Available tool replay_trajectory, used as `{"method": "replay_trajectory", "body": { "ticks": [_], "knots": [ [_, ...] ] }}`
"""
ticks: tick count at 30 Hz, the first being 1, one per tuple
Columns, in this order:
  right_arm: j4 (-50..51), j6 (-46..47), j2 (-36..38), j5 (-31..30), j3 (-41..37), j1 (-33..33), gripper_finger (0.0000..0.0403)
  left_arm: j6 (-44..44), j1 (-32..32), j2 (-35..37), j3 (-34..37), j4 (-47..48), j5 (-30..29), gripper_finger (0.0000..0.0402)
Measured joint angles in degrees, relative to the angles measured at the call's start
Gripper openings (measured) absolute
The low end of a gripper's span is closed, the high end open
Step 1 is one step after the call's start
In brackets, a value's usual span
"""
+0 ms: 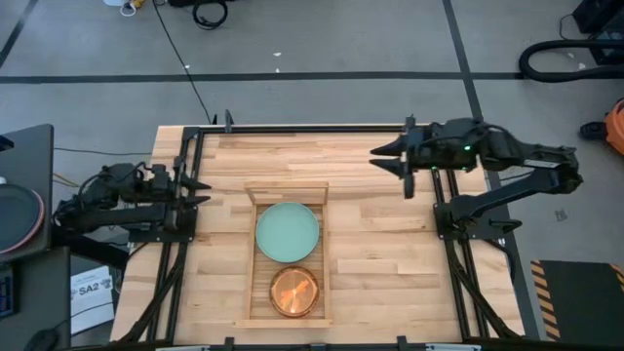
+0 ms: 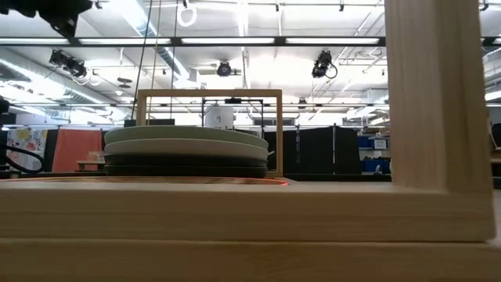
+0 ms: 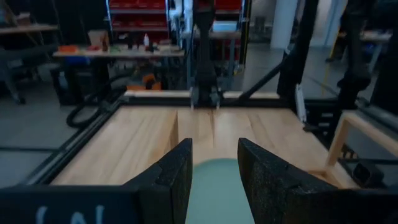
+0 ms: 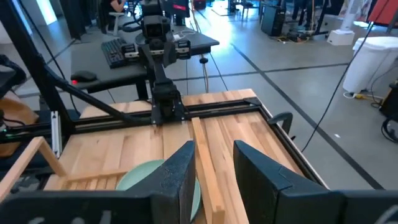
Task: Place and stack plates onto a shelf
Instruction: Return to Home Position
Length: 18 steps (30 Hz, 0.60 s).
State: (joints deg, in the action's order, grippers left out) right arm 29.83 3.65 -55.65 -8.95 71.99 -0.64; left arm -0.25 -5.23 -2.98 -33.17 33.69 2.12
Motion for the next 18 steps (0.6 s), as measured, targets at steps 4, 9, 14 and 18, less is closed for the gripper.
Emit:
{"method": "replay_trajectory", "body": {
  "ticks": [4,9,14,18],
  "knots": [
    [3.52,0.41,3.20,-0.02,0.00,0.00,0.0114,0.02,0.00,2.56,1.71,-2.18,1.63,0.0135],
    [5.33,0.33,6.55,-0.04,-0.93,0.00,0.0114,0.72,0.00,2.66,7.07,-7.67,2.66,0.0135],
    [4.22,1.14,10.06,-0.31,-5.49,0.00,0.0114,0.83,0.00,2.73,15.76,-19.21,2.68,0.0135],
    [2.29,2.49,13.12,-0.37,-9.85,0.00,0.0114,1.84,0.00,2.73,21.25,-28.43,2.70,0.0135]
  ]
}}
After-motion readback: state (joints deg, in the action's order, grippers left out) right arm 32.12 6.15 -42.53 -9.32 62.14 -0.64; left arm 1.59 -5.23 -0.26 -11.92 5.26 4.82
